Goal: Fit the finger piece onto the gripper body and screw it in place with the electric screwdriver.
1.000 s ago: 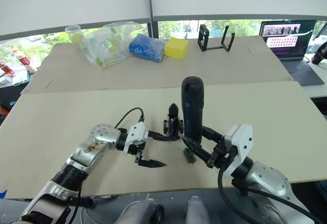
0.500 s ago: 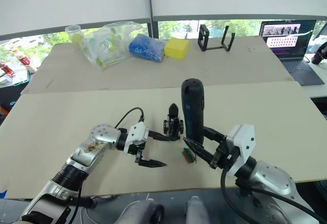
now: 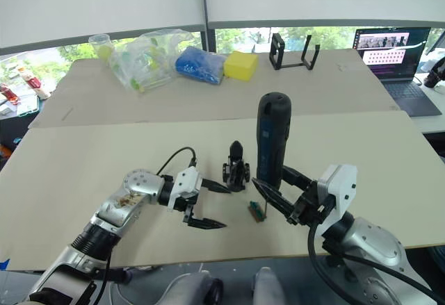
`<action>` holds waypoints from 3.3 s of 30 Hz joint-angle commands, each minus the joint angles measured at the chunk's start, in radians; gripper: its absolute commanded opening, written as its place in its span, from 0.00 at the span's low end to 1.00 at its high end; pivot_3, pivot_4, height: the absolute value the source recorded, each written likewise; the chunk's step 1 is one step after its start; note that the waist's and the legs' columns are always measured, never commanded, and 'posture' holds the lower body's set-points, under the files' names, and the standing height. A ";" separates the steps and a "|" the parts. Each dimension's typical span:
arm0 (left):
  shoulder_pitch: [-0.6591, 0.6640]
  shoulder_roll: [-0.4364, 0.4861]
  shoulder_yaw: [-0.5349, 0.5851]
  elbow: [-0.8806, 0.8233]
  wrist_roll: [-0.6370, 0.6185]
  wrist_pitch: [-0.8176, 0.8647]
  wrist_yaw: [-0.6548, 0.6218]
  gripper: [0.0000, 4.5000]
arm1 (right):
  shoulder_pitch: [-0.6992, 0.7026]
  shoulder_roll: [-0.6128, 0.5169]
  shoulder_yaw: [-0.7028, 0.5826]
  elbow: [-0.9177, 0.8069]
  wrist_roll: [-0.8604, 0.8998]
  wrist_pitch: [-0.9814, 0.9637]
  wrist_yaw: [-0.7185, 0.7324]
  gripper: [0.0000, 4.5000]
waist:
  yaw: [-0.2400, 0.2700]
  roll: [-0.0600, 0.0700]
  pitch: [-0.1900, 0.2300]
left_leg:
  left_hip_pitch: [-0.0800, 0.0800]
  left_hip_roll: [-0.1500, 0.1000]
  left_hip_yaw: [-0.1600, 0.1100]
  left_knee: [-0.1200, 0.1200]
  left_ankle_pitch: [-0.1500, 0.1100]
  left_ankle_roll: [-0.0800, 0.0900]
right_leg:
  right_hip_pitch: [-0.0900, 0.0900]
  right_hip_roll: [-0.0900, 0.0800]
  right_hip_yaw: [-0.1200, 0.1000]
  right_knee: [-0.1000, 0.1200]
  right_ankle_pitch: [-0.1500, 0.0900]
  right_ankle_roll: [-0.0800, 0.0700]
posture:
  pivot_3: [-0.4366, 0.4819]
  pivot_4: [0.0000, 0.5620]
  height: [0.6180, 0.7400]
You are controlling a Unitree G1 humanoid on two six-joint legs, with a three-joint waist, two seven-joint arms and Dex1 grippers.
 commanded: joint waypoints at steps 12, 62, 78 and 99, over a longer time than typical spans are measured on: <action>0.009 0.011 0.010 -0.029 -0.022 0.000 -0.026 1.00 | -0.026 0.042 0.020 -0.043 -0.035 -0.050 -0.003 0.42 | 0.000 0.000 0.000 | 0.000 0.000 0.000 0.000 0.000 0.000 | 0.000 0.000 0.000 0.000 0.000 0.000 | 0.48 0.27 1.00; 0.000 0.005 0.015 -0.025 -0.021 -0.005 -0.017 1.00 | -0.030 0.048 0.029 -0.020 -0.072 -0.053 0.025 0.42 | 0.000 0.000 0.000 | 0.000 0.000 0.000 0.000 0.000 0.000 | 0.000 0.000 0.000 0.000 0.000 0.000 | 0.48 0.27 1.00; 0.005 0.010 0.018 -0.036 -0.023 -0.001 -0.014 1.00 | -0.036 0.050 0.034 -0.011 -0.082 -0.056 0.033 0.42 | 0.000 0.000 0.000 | 0.000 0.000 0.000 0.000 0.000 0.000 | 0.000 0.000 0.000 0.000 0.000 0.000 | 0.48 0.27 1.00; 0.019 0.040 0.040 -0.054 -0.045 0.032 -0.011 1.00 | -0.019 0.064 0.036 -0.032 -0.106 -0.093 0.041 0.42 | -0.001 0.000 0.000 | 0.000 0.000 0.000 0.000 0.000 0.000 | 0.000 0.000 0.000 0.000 0.000 0.000 | 0.48 0.27 1.00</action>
